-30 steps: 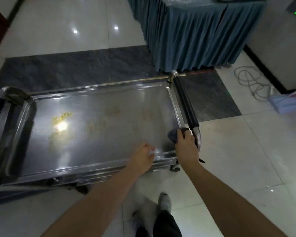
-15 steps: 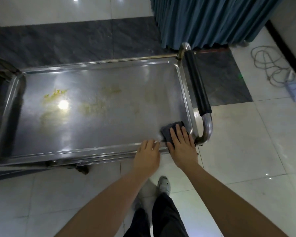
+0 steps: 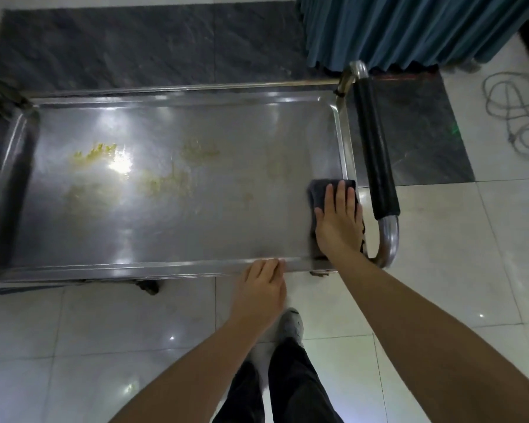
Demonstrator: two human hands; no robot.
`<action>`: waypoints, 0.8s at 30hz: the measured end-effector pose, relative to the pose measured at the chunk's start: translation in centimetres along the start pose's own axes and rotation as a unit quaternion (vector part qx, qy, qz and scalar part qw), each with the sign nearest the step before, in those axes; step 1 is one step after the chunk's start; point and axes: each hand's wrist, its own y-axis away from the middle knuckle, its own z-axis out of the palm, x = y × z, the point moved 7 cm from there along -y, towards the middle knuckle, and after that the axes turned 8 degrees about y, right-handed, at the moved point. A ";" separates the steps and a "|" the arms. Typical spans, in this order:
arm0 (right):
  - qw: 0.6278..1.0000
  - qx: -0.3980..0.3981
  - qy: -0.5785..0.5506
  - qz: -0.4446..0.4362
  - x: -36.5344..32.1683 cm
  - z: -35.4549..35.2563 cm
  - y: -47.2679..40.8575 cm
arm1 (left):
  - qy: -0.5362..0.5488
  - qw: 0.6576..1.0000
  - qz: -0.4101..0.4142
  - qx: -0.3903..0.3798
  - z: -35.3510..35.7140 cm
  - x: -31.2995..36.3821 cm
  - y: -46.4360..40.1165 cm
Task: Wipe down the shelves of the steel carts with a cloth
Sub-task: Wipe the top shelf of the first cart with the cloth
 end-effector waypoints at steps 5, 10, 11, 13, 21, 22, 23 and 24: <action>1.000 -0.001 -0.021 0.017 -0.8 -1.2 -5.1 | 0.011 1.000 -0.004 0.024 -0.3 0.5 0.0; 0.999 -0.002 -0.027 -0.032 -3.3 -1.5 -6.1 | 0.021 0.999 -0.023 0.007 0.1 0.4 0.4; 0.999 -0.007 -0.031 -0.033 -3.1 -1.5 -5.9 | 0.022 0.999 -0.027 0.002 0.0 0.5 0.4; 0.999 -0.012 -0.031 -0.034 -2.5 -1.5 -4.4 | 0.020 0.999 -0.034 -0.018 -0.1 0.6 0.5; 0.997 -0.028 -0.022 -0.071 -0.9 1.6 9.9 | 0.015 0.997 -0.034 -0.071 -0.5 -0.6 2.2; 0.997 -0.033 -0.022 -0.068 -0.7 1.9 10.5 | 0.010 0.996 -0.049 -0.068 -0.8 -1.1 2.4; 0.997 -0.037 -0.026 -0.058 -0.7 2.0 10.8 | 0.007 0.996 -0.066 -0.064 -1.0 -1.7 2.6; 0.997 -0.040 -0.032 -0.049 -1.0 2.0 10.8 | 0.004 0.994 -0.081 -0.066 -1.0 -2.2 2.8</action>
